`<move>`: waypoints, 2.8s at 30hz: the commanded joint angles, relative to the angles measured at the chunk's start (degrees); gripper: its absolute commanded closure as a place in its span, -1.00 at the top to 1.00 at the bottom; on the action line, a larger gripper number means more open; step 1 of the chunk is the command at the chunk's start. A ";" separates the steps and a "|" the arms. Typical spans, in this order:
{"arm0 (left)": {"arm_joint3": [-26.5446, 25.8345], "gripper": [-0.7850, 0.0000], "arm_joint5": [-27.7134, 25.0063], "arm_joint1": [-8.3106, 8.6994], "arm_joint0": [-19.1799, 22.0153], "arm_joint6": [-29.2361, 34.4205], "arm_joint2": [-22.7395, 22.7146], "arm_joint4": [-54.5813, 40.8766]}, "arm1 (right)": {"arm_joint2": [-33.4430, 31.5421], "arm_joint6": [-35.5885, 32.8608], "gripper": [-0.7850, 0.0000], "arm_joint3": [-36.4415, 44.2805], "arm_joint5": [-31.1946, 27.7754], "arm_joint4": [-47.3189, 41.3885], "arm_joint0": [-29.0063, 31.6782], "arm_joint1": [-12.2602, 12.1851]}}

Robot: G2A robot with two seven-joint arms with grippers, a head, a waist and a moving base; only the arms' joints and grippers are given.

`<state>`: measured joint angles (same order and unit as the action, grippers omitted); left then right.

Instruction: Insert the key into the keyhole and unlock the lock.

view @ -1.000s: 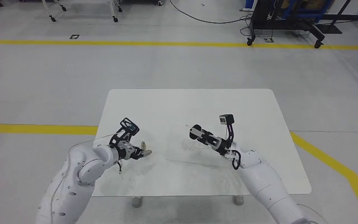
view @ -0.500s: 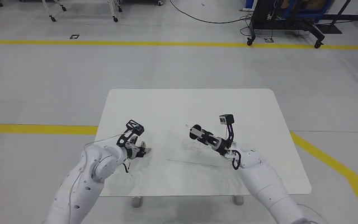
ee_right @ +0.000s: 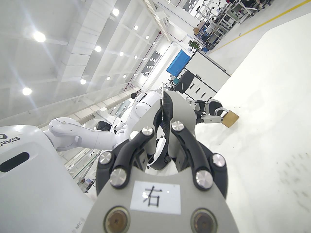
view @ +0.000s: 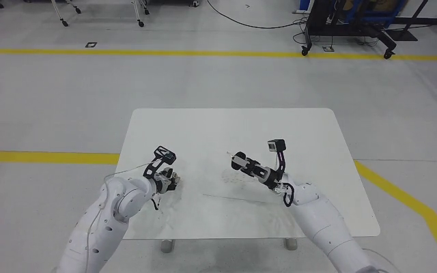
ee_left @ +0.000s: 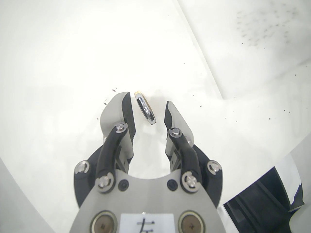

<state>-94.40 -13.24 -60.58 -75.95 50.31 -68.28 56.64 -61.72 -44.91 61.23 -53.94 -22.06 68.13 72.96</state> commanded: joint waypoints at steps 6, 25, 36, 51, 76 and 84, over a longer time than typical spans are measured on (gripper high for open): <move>-0.27 -1.00 -0.37 0.06 -0.04 0.47 -0.12 -0.27 | 0.00 0.00 -1.00 0.00 0.00 0.00 0.00 0.00; 1.11 0.07 -0.89 0.07 0.13 -0.38 -0.30 -2.02 | 0.00 0.00 -1.00 0.00 0.00 0.00 0.00 0.00; 1.10 -0.06 -0.98 0.08 0.18 -1.25 -0.05 -1.73 | 0.00 0.00 -1.00 0.00 0.00 0.00 0.00 0.00; 1.47 -1.00 -3.31 0.15 0.31 -3.13 1.05 1.56 | 0.00 0.00 -1.00 0.00 0.00 0.00 0.00 0.00; -0.40 -1.00 0.17 -0.61 -0.72 -23.40 -4.04 -10.19 | 0.00 0.00 -1.00 0.00 0.00 0.00 0.00 0.00; 9.82 -1.00 7.10 -2.37 8.98 -1.75 -5.04 -56.33 | 6.11 6.75 -1.00 2.20 5.75 -5.94 -0.89 2.52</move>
<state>-86.54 -8.18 -62.71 -68.45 45.94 -73.31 11.06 -56.44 -38.65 63.49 -48.34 -27.03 67.71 75.13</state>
